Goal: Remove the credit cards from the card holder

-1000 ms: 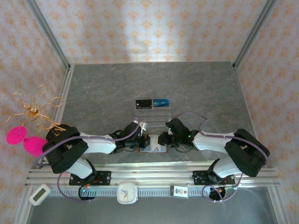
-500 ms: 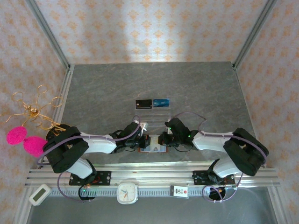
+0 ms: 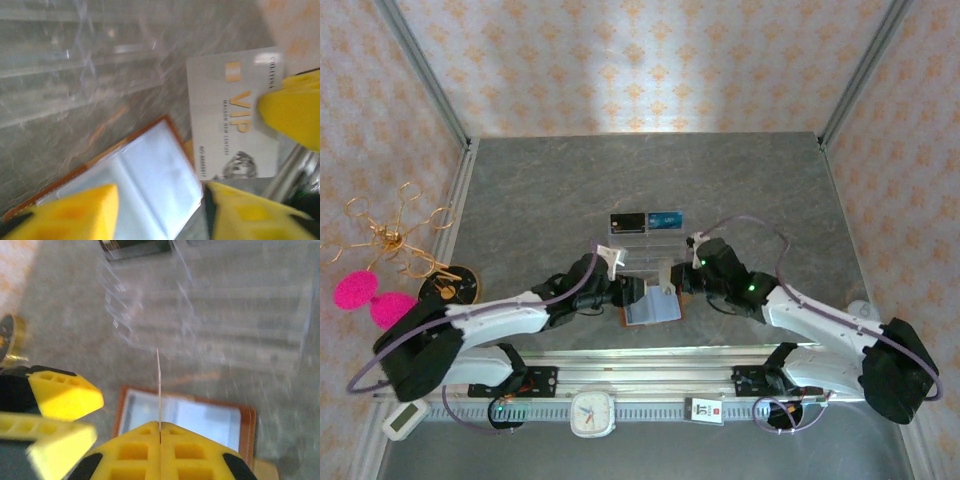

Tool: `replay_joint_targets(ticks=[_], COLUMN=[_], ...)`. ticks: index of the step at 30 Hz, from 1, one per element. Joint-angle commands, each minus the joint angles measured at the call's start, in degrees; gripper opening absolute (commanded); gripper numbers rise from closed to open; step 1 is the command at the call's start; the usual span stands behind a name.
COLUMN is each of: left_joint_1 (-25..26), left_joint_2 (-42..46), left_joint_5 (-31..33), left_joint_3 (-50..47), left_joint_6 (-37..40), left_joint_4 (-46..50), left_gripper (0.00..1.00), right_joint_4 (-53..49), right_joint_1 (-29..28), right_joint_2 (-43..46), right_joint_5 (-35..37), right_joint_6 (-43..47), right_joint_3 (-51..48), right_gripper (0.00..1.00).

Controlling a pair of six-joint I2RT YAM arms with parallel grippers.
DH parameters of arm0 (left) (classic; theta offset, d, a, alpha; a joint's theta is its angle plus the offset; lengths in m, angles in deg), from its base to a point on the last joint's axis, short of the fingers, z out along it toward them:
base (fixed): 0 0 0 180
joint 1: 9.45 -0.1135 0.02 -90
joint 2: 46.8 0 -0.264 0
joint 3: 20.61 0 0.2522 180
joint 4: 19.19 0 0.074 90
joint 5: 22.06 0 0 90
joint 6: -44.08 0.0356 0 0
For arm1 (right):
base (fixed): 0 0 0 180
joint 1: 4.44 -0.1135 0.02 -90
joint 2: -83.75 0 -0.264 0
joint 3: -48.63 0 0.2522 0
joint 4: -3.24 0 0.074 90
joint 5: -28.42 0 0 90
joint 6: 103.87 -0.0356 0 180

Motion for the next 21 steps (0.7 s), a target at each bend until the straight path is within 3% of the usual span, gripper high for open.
replay_joint_targets(ticks=[1, 2, 4, 12, 21], left_joint_1=[-1.8, -2.2, -3.0, -3.6, -3.8], left_joint_2=[6.5, 8.6, 12.3, 22.5, 28.0], left_joint_5=[5.3, 6.3, 8.5, 19.8, 26.6], left_joint_3=[2.8, 3.1, 3.6, 6.5, 5.2], left_joint_6=[1.2, 1.6, 2.3, 5.2, 7.2], left_joint_4=[6.8, 8.6, 11.7, 20.5, 22.5], left_gripper=[0.64, 0.79, 0.98, 0.99, 0.99], right_joint_4=[0.3, 1.2, 2.4, 1.5, -21.5], right_joint_1=[1.6, 1.9, 2.2, 3.4, 6.7], right_joint_2=[0.9, 0.4, -1.3, -10.3, -28.9], right_joint_5=[1.6, 0.9, -0.8, -13.4, -25.2], right_joint_6=[8.2, 10.2, 15.0, 37.4, 60.7], right_joint_3=[6.1, 7.8, 11.4, 24.6, 48.6], right_gripper=[0.0, 0.0, 0.0, 0.0, 0.0])
